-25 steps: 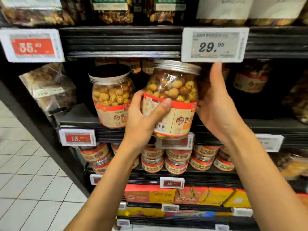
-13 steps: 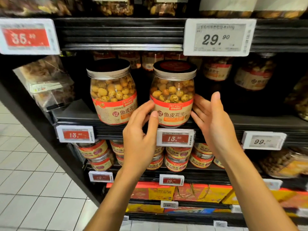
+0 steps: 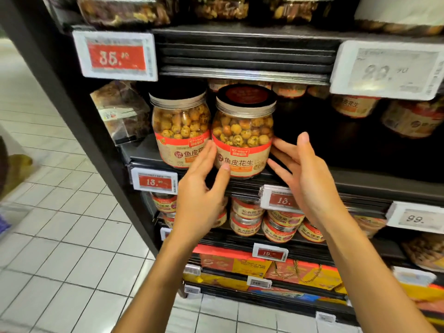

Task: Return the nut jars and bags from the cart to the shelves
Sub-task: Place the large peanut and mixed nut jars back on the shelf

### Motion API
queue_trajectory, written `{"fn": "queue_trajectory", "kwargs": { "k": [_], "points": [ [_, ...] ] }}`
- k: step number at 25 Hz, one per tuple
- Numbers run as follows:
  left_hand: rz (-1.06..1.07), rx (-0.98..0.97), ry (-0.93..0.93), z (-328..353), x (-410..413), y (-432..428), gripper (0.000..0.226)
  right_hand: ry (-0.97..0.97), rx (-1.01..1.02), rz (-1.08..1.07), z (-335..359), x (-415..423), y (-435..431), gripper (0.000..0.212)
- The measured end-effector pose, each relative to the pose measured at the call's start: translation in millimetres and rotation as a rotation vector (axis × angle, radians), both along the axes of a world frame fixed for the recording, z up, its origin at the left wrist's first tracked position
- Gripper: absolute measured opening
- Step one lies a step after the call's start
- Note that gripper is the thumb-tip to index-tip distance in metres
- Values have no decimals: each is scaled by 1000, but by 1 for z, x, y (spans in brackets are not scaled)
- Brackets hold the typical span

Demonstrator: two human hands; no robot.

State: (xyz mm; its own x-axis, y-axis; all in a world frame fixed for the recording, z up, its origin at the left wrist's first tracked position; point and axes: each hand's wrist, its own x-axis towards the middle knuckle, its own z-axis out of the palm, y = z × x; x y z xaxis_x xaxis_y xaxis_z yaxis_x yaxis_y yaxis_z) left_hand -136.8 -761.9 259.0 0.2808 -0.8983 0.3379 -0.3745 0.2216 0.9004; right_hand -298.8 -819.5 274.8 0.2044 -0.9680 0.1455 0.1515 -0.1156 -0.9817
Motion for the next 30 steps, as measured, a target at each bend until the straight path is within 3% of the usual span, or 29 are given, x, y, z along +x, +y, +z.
{"fn": "queue_trajectory", "kwargs": {
  "k": [2, 6, 9, 12, 15, 17, 20, 24, 30],
  "points": [
    [15, -14, 34, 3, 12, 3, 45, 22, 22, 0, 7, 9, 1, 78],
    [287, -141, 271, -1, 56, 13, 24, 105, -157, -159, 3, 33, 39, 39],
    [343, -98, 348, -1, 81, 10, 34, 213, -211, 102, 3, 86, 60, 46],
    [285, -61, 352, 6, 88, 1, 44, 327, -179, -34, 14, 130, 36, 48],
    [224, -44, 422, 10, 92, -13, 34, 337, -194, -201, 17, 137, 13, 36],
    [196, -56, 452, 11, 96, -20, 34, 303, -80, -240, 19, 139, -6, 36],
    [175, -44, 462, 9, 100, -25, 36, 182, 157, -138, 27, 150, -30, 65],
    [225, -44, 457, -1, 105, -14, 47, 137, 48, -42, 13, 138, -10, 64],
    [176, -34, 443, -2, 107, 0, 51, 77, 101, 43, 10, 139, 1, 59]
  ]
}}
